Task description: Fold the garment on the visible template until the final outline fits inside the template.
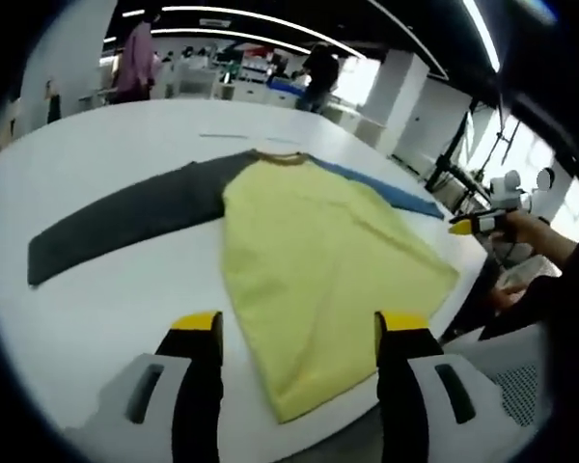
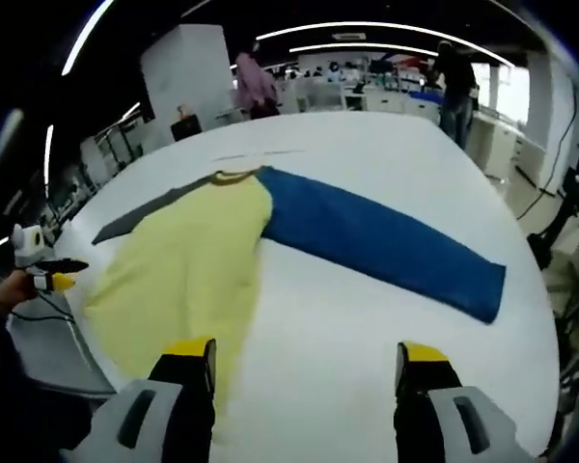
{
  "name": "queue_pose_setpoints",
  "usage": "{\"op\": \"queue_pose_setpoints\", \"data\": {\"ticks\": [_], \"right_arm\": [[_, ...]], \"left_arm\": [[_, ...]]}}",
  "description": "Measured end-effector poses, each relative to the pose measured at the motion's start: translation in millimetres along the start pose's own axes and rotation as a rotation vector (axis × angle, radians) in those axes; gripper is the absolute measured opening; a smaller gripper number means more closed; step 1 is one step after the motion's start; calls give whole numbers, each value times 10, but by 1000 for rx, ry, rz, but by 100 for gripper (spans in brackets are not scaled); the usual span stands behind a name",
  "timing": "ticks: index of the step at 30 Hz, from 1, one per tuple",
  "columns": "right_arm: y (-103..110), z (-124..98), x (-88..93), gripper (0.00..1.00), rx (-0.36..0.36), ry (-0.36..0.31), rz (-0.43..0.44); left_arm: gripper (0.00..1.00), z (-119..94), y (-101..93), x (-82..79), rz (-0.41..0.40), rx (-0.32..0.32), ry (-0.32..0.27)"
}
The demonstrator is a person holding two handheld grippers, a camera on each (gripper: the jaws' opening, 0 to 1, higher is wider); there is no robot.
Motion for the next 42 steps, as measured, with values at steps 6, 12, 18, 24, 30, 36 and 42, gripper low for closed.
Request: {"op": "queue_pose_setpoints", "data": {"ticks": [6, 12, 18, 24, 30, 36, 42], "right_arm": [[-333, 3, -76, 73, 77, -62, 30], [-598, -13, -127, 71, 128, -92, 90], [-871, 24, -110, 64, 196, -112, 150], [-1077, 78, -72, 52, 254, -120, 221], [-1161, 101, -9, 37, 310, -80, 252], [-1178, 93, 42, 29, 318, -90, 317], [-1103, 98, 73, 19, 327, -79, 339]], "left_arm": [[72, -11, -45, -154, 56, 15, -82], [81, -25, -79, -247, 117, 16, -155], [90, -14, -79, -289, 146, 19, -196], [97, -28, -154, -346, 187, 43, -259], [99, -25, -166, -373, 227, 40, -273], [99, -7, -167, -339, 252, 27, -244], [99, 1, -176, -347, 258, 31, -252]]}}
Point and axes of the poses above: the point that each gripper's makers call its tool centre point, and the gripper's own axes: z roughly forward along the fingers, y roughly to its left, x roughly out of its underside, the point moved 9 cm from there along -z, roughly backward along the fingers, and after that the axes turned 9 degrees about y, right-handed, at the moved point
